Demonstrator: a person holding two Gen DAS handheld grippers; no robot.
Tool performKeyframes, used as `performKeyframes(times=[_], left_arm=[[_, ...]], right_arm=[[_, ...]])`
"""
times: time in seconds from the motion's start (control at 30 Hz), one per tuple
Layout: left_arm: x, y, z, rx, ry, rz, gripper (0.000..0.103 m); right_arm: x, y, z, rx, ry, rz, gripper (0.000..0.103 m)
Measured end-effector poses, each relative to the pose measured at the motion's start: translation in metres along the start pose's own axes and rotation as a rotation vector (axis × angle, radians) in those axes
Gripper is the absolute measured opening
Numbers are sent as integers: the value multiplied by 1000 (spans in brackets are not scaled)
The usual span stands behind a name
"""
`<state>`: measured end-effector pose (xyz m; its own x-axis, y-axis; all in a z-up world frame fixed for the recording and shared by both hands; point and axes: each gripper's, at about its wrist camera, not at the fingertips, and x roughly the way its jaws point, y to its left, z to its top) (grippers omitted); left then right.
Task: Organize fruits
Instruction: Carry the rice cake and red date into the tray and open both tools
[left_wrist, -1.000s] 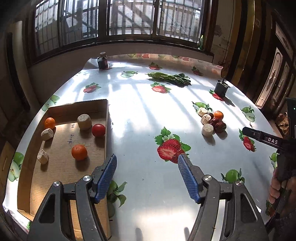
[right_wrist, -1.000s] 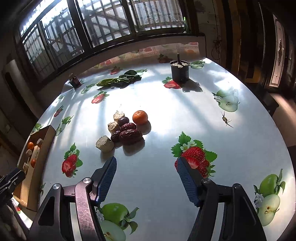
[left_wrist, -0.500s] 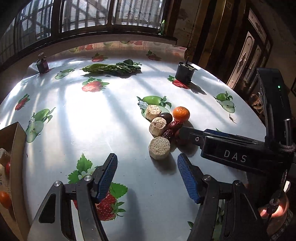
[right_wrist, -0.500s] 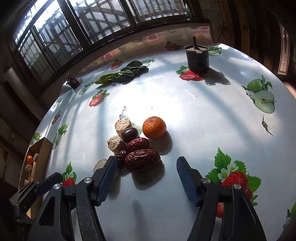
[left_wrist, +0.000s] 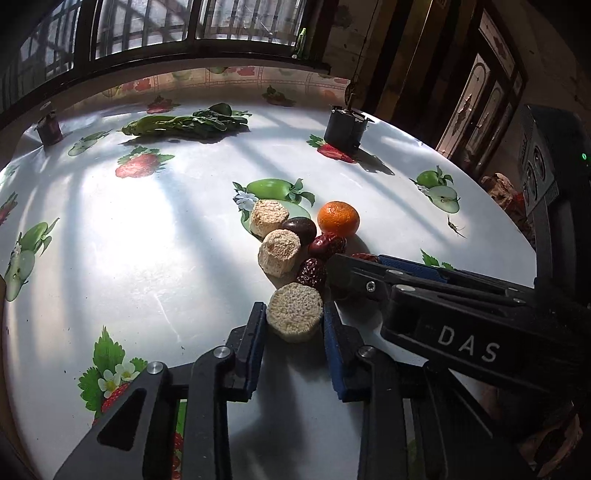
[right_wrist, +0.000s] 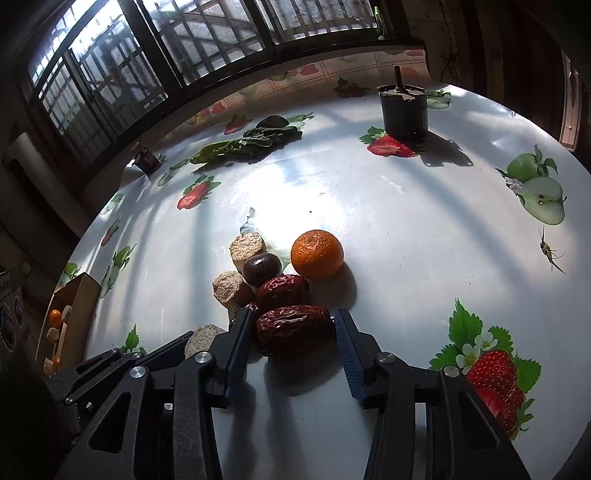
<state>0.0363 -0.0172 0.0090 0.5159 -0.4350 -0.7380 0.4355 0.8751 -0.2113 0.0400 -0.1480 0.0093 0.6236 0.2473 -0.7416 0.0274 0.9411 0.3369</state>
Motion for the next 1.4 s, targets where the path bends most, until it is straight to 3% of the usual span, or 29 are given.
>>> performKeyframes(times=[0.3,0.57,0.73,0.83,1.03,1.2,1.4], left_arm=[[-19,14,-4,-83,-22,4,29],[-106,35,-25,-153,-79,33,29],[-171,88,-53,-260,-134,111,29],[-201,130,-71,-329,-155,215,29],[-226,211,-112,-479,-112,349,29],[-229,244,-129,-527,-83,385,29],[-219,255,-124,-499,-46,375,29]], right_arm=[[-9,-11,-2,52,-24,19,48],[-42,12,-7,0,-60,22,48],[-70,59,-14,-78,-73,87,48],[-78,97,-19,-138,-66,148,49],[-64,183,-37,-271,-7,245,49],[-33,246,-57,-358,68,297,49],[-7,296,-94,-463,143,326,49]])
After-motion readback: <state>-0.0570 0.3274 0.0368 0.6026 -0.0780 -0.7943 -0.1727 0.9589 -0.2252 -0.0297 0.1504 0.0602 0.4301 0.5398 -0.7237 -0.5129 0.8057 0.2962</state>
